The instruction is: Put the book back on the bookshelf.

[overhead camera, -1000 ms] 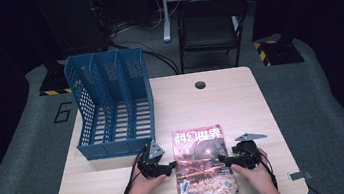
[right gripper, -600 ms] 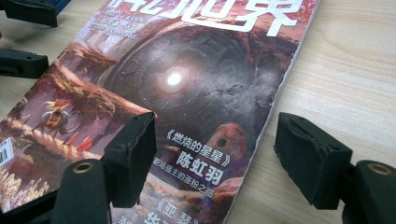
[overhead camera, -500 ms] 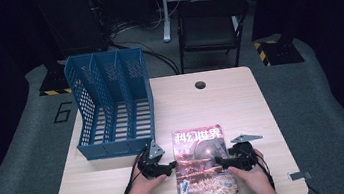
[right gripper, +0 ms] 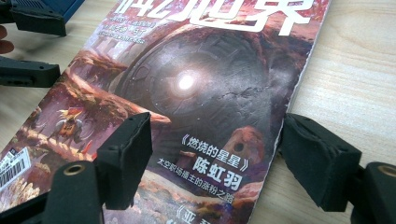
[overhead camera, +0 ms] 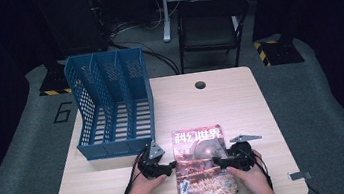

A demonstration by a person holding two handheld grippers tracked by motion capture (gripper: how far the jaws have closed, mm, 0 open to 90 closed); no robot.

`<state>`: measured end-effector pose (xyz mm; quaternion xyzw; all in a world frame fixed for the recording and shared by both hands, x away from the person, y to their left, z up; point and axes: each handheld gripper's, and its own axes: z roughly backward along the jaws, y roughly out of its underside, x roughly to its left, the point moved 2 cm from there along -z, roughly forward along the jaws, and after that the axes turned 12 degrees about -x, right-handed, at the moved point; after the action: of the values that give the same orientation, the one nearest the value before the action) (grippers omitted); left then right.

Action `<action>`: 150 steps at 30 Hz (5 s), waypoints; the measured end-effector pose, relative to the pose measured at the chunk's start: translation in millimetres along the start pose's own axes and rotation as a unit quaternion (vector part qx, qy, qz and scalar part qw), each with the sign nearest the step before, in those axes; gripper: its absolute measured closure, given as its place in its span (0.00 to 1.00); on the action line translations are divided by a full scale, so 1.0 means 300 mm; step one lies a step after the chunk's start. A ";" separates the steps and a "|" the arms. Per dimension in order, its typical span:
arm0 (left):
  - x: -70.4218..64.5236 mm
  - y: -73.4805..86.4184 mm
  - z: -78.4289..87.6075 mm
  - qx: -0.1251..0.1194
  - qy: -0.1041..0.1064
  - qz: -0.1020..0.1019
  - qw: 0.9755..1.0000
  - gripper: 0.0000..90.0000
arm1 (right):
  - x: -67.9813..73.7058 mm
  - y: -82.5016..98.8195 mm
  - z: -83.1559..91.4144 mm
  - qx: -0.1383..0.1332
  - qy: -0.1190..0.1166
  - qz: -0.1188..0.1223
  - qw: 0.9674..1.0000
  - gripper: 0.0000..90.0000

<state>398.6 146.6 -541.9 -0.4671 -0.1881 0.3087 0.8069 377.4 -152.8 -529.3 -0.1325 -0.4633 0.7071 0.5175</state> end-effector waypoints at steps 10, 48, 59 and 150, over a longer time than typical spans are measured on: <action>0.000 -0.001 0.002 0.002 0.004 0.000 1.000 0.30 | -0.020 -0.010 0.014 -0.008 -0.015 -0.039 0.999 0.34; -0.007 -0.001 0.001 -0.003 0.010 0.002 1.000 0.35 | -0.004 -0.032 -0.021 -0.001 -0.094 -0.064 0.994 0.43; -0.007 -0.001 0.000 -0.003 0.010 0.002 1.000 0.35 | -0.020 -0.026 -0.030 0.014 -0.089 -0.078 0.993 0.52; -0.028 -0.059 0.012 -0.021 0.129 0.252 0.959 0.67 | 0.064 -0.076 0.132 -0.131 -0.177 -0.054 0.974 0.97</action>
<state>396.0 136.6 -524.8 -0.5521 0.0348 0.4347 0.7106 356.7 -156.1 -484.5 -0.0468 -0.6426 0.6234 0.4429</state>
